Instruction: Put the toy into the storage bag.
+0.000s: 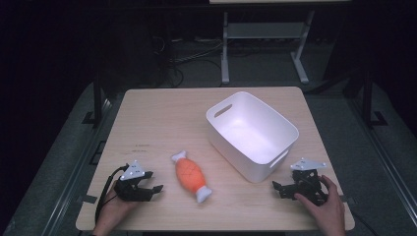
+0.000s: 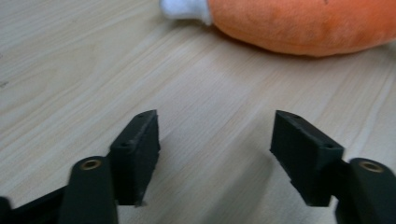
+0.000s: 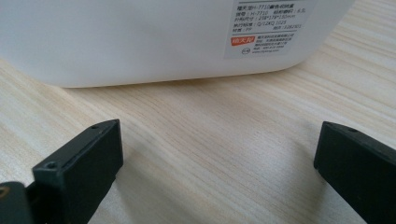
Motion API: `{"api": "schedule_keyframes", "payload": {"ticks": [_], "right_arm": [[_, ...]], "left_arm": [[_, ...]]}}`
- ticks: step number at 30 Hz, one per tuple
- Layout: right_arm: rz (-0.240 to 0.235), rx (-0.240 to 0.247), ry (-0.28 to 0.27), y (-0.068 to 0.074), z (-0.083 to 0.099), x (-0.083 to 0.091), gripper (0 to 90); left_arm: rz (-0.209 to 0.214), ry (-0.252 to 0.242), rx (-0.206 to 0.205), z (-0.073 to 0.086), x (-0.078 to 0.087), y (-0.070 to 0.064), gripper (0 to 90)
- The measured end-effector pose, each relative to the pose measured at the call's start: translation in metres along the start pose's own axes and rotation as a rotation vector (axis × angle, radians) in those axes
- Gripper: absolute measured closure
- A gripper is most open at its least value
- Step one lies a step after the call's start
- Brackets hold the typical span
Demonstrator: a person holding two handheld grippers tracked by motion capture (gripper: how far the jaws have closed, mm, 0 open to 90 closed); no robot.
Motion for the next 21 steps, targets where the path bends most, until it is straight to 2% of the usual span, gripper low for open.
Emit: {"api": "schedule_keyframes", "payload": {"ticks": [5,11,14,21], "right_arm": [[0.000,-0.001,0.001,0.000,0.000,0.000,0.7],[-0.001,0.001,0.000,0.000,0.000,0.000,0.7],[-0.001,0.002,0.000,0.000,0.000,0.000,0.7],[-0.001,0.002,0.000,0.000,0.000,0.000,0.7]], "left_arm": [[0.020,0.018,0.001,-0.008,0.001,-0.001,57.0],[0.030,0.055,0.002,-0.020,-0.002,0.001,89.0],[0.020,0.080,-0.013,-0.026,-0.004,0.004,89.7],[0.002,0.100,-0.006,-0.036,-0.011,0.008,89.7]]}}
Point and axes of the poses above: each handheld gripper's, and its own axes: x roughly backward along the jaws, z roughly out of its underside, y roughly to its left, the point moved 4 cm from there along -x, roughly forward along the jaws, and after that the axes turned 13 degrees about -z, right-handed, at the moved point
